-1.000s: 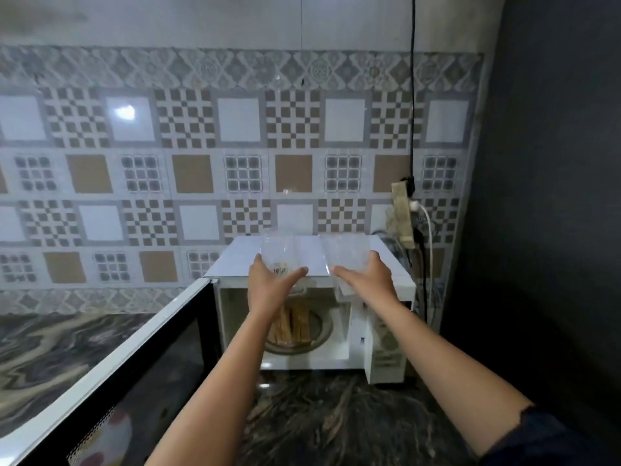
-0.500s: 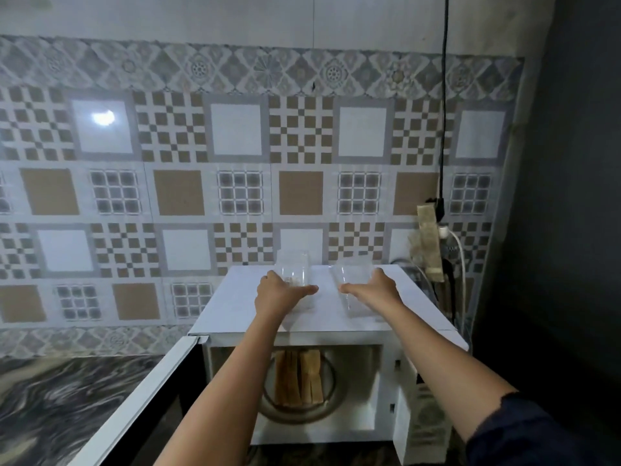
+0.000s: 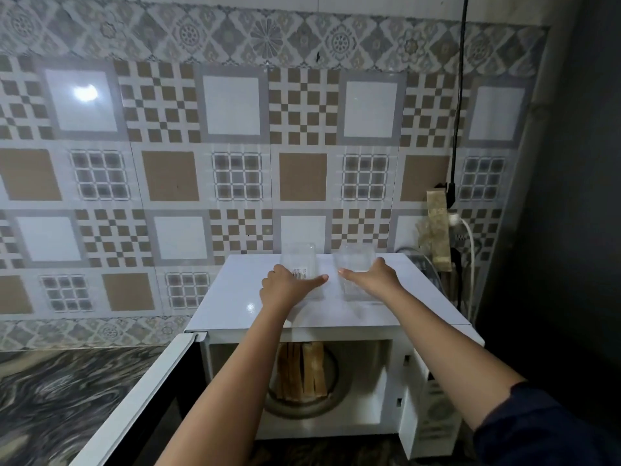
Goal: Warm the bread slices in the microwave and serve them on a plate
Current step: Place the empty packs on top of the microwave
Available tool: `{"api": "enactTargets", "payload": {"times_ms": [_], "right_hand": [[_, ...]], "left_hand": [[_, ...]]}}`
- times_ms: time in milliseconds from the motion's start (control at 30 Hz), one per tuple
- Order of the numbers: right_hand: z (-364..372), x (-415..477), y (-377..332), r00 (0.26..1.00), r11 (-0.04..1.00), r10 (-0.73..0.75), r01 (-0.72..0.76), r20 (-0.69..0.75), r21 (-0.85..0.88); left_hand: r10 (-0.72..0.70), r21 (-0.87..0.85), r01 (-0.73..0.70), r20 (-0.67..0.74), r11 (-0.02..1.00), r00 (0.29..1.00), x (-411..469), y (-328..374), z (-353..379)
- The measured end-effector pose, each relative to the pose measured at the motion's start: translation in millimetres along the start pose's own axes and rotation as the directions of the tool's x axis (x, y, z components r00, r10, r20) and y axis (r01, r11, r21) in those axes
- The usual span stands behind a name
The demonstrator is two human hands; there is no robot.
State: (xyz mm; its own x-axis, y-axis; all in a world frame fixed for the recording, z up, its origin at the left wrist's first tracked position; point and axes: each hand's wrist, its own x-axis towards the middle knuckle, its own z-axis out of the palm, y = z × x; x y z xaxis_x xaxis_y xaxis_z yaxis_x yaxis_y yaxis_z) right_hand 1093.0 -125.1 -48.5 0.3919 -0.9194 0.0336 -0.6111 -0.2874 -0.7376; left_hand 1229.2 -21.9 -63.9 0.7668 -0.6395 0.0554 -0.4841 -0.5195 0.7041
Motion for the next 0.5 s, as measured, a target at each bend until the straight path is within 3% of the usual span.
{"api": "enactTargets", "payload": {"times_ms": [233,500], "right_hand": [[-14.3,-24.0,12.6,0.999,0.981,0.031,-0.035,0.024,0.190],[-34.3,-113.2,26.0,1.000,0.980,0.015,-0.018,0.016,0.198]], "left_hand": [[-0.022,-0.175,0.016,-0.036,0.984,0.999,-23.4,-1.0,-13.3],[-0.003,-0.170,-0.030,-0.189,0.985,0.982,-132.5,-17.0,-46.1]]}}
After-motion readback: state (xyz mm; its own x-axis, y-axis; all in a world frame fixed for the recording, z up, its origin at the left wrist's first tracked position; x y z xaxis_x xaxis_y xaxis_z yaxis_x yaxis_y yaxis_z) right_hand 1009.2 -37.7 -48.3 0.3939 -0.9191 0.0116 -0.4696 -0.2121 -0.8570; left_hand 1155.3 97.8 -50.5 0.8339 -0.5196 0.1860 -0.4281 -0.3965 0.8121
